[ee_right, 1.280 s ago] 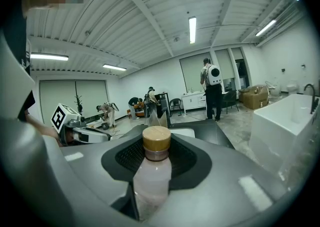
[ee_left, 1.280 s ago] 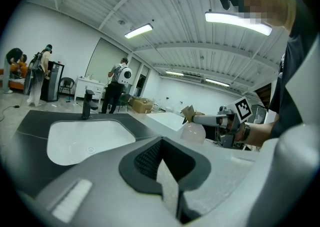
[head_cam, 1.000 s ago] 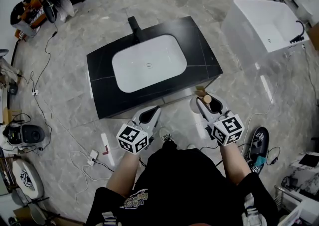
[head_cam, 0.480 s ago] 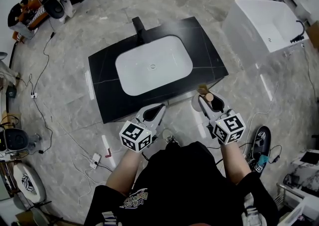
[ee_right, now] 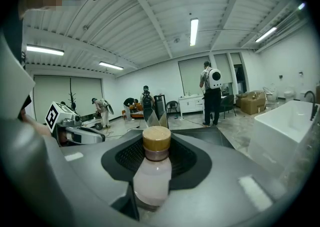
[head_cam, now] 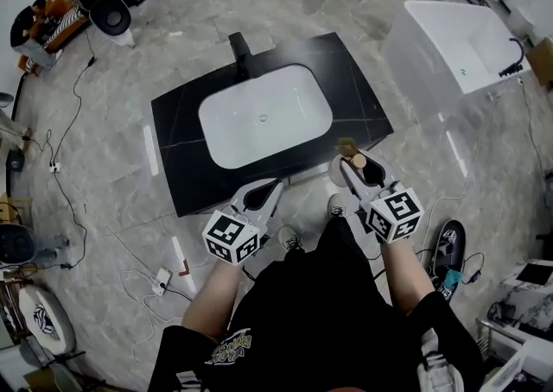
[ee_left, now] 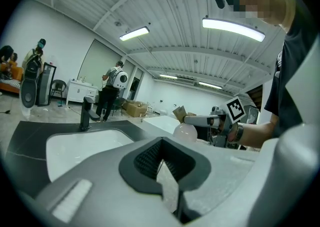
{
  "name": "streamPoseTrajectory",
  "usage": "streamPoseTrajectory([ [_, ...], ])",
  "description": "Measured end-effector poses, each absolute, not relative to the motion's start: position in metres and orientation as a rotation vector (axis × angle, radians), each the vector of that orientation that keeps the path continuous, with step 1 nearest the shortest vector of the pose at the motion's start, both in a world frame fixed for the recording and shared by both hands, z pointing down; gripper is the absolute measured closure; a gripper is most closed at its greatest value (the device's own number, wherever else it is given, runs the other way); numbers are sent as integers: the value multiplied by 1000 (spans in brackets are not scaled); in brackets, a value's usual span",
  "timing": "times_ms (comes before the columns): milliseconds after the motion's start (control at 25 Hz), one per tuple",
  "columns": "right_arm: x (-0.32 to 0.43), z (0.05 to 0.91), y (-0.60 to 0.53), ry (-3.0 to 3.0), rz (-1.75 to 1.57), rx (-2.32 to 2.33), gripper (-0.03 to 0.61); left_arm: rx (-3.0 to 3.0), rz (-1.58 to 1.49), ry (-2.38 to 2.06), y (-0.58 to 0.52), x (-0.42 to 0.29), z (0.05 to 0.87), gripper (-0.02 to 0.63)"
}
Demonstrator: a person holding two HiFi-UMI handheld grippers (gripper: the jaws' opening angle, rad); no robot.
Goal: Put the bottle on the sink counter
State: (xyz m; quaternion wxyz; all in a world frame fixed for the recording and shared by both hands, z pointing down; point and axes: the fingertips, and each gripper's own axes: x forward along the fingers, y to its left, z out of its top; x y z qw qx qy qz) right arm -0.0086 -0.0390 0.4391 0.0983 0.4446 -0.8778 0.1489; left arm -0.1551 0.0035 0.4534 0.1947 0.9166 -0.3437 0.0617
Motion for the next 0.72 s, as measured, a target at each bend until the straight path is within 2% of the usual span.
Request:
streamPoseTrajectory([
  [720, 7, 448, -135, -2659, 431, 1092, 420, 2464, 166, -1166, -63, -135, 453, 614],
])
